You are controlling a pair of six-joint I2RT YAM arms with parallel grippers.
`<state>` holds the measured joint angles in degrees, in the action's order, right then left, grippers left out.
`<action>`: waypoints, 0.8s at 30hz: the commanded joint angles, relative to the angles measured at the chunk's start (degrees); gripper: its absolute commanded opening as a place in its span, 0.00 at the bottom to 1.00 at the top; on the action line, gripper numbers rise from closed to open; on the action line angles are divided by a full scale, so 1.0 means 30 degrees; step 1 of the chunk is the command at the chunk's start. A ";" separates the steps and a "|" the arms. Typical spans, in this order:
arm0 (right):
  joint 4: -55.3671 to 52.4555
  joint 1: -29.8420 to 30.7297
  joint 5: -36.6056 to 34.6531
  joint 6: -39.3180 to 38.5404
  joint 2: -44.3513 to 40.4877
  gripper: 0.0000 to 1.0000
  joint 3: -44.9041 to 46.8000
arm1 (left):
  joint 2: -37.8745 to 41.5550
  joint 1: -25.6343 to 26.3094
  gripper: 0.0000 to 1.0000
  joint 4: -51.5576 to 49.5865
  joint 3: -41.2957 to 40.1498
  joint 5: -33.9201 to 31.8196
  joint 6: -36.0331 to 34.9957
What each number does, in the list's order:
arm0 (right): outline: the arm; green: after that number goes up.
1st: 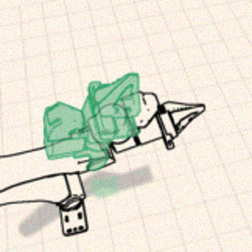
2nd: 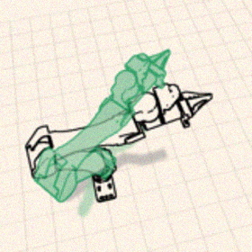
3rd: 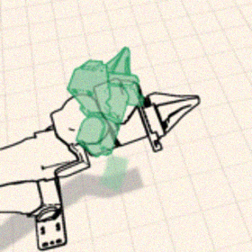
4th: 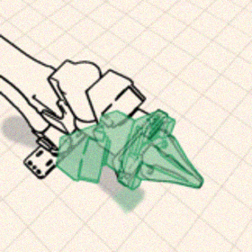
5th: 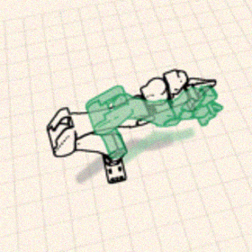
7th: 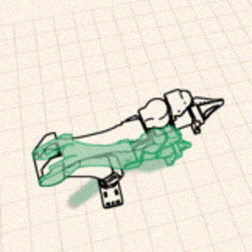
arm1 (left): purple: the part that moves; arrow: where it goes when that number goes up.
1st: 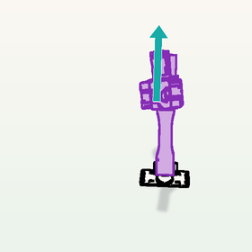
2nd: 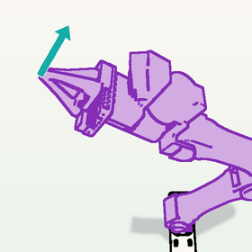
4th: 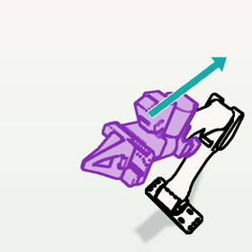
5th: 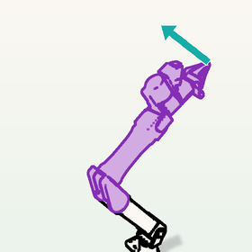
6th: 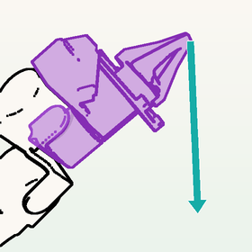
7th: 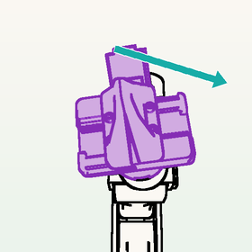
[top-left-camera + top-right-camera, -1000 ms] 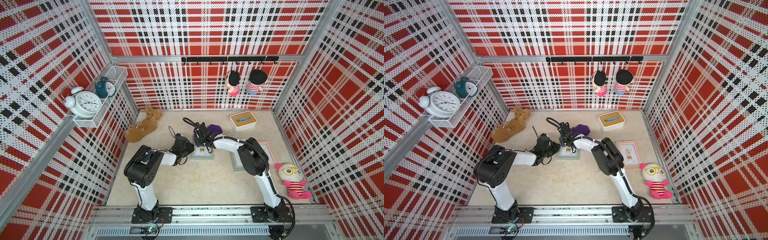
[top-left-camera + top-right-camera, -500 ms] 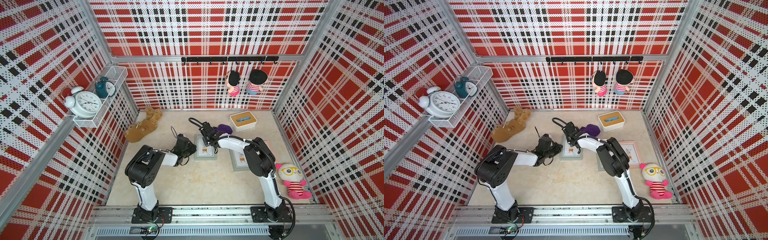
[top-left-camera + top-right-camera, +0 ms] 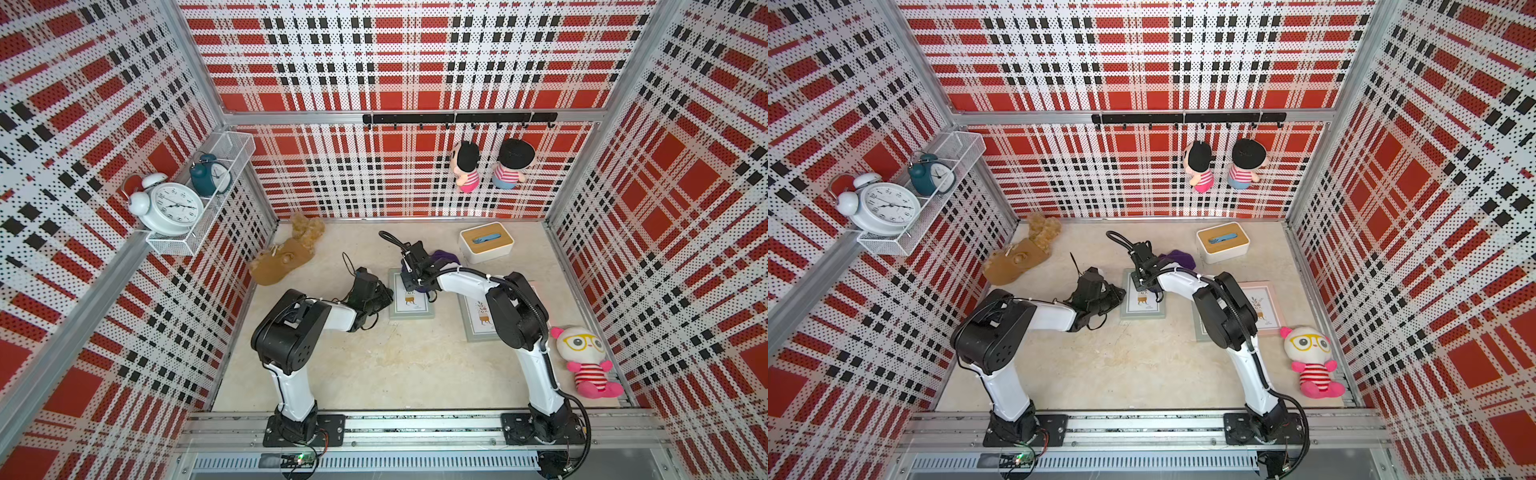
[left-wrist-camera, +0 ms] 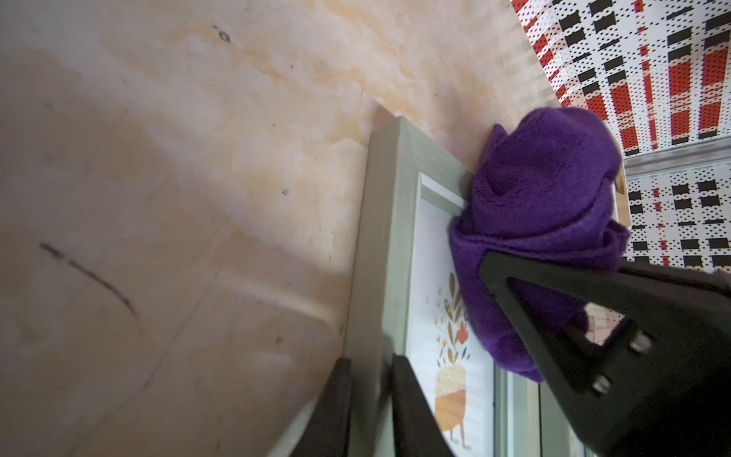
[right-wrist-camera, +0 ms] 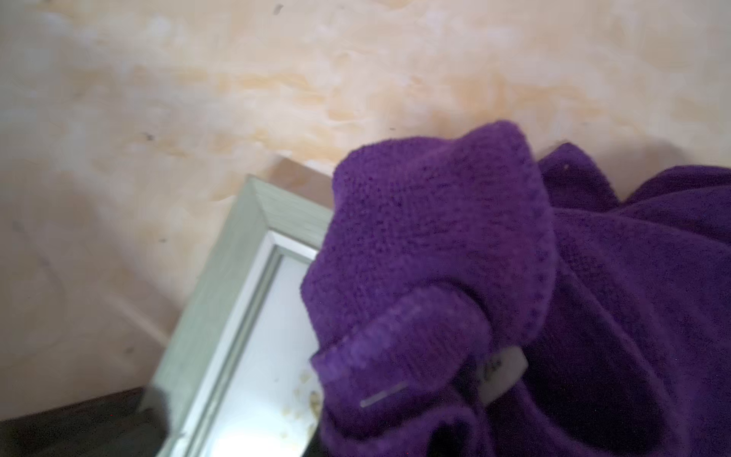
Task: Wipe the picture frame with a cloth
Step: Wipe the dirt from the picture frame.
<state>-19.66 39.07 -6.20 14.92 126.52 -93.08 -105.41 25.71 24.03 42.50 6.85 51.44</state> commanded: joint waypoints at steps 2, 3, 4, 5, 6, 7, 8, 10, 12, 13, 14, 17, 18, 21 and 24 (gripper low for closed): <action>0.0191 0.0398 0.6248 0.0301 -0.0021 0.00 0.2680 | -0.1342 0.0269 0.21 -0.3729 -0.0828 0.0216 -0.0009; -0.0067 0.0420 0.6112 0.0533 -0.0259 0.00 0.3234 | -0.1339 0.0265 0.21 -0.3709 -0.0894 0.0181 0.0043; -0.0168 0.0467 0.6138 0.0819 -0.0615 0.00 0.3984 | -0.1365 0.0269 0.21 -0.3680 -0.0921 0.0106 0.0128; -0.0227 0.0559 0.6163 0.1082 -0.0952 0.00 0.4709 | -0.1382 0.0247 0.20 -0.3676 -0.0977 0.0039 0.0285; -0.0231 0.0750 0.6307 0.1297 -0.1404 0.00 0.5609 | -0.1444 0.0229 0.20 -0.3618 -0.1063 -0.0021 0.0443; -0.0333 0.0937 0.6419 0.1442 -0.1882 0.00 0.6452 | -0.1507 0.0235 0.19 -0.3559 -0.1113 -0.0039 0.0542; -0.0549 0.1182 0.6514 0.1523 -0.2260 0.00 0.7078 | -0.1533 0.0233 0.19 -0.3553 -0.1126 -0.0107 0.0577; -0.0928 0.1532 0.6905 0.1377 -0.3138 0.00 0.8361 | -0.1597 0.0245 0.19 -0.3470 -0.1239 -0.0242 0.0735; -0.1324 0.1591 0.7106 0.1064 -0.3776 0.00 0.8883 | -0.1654 0.0218 0.19 -0.3367 -0.1304 -0.0227 0.0774; -0.1474 0.1567 0.6685 0.0829 -0.3902 0.00 0.8815 | -0.1661 0.0201 0.19 -0.3326 -0.1349 -0.0203 0.0759; -0.1614 0.1542 0.5928 0.0724 -0.3899 0.00 0.8503 | -0.1659 0.0203 0.19 -0.3283 -0.1390 -0.0188 0.0782; -0.2267 0.0851 0.3671 0.1236 -0.2495 0.00 0.5881 | -0.1509 0.0180 0.18 -0.3238 -0.1480 -0.0167 0.0726; -0.2392 0.0503 0.2813 0.1706 -0.1916 0.00 0.4727 | -0.1444 0.0192 0.18 -0.3235 -0.1507 -0.0159 0.0722; -0.2532 -0.0025 0.1590 0.2535 -0.0179 0.00 0.1405 | -0.1296 0.0175 0.18 -0.3194 -0.1569 -0.0116 0.0687; -0.2283 0.0017 0.2543 0.2431 0.0748 0.00 -0.0655 | -0.1273 0.0211 0.18 -0.3410 -0.1483 -0.0132 0.0661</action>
<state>-23.11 39.90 3.18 21.12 124.51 -92.36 -105.60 25.71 27.16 41.12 6.61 53.76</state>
